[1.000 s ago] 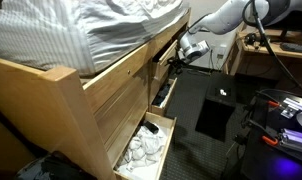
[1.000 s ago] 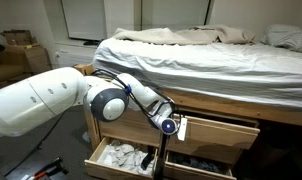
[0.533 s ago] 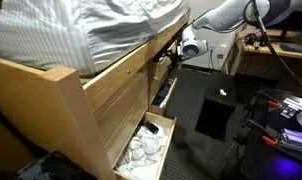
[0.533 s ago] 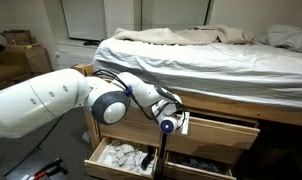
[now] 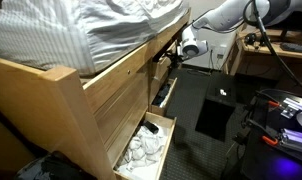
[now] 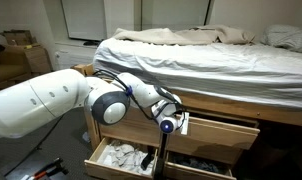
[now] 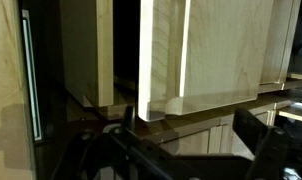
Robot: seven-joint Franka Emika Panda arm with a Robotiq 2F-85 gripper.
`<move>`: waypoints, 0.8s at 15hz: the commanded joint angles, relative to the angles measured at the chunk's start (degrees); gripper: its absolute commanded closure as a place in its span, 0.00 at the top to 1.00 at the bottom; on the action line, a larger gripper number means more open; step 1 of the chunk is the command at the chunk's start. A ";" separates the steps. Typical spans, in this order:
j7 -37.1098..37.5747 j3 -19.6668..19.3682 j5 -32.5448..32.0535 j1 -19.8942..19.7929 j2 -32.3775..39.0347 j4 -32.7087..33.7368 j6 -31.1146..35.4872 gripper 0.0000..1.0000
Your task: Open the top most drawer on the right
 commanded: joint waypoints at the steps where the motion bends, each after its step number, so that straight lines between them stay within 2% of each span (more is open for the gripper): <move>1: 0.19 0.59 -0.79 -0.41 0.16 0.25 0.22 1.00; 2: 0.19 0.58 -0.79 -0.41 0.16 0.25 0.22 1.00; 3: -7.86 1.60 8.96 -1.38 3.16 6.90 0.37 1.00; 5: -10.65 0.68 14.19 -1.93 3.74 10.22 -1.84 1.00; 7: -15.37 0.98 15.90 -3.23 4.89 14.47 -3.10 1.00; 8: -10.71 1.72 12.01 -2.36 2.18 8.92 -0.99 1.00; 12: -13.30 1.95 12.79 -3.45 3.99 12.01 -1.65 1.00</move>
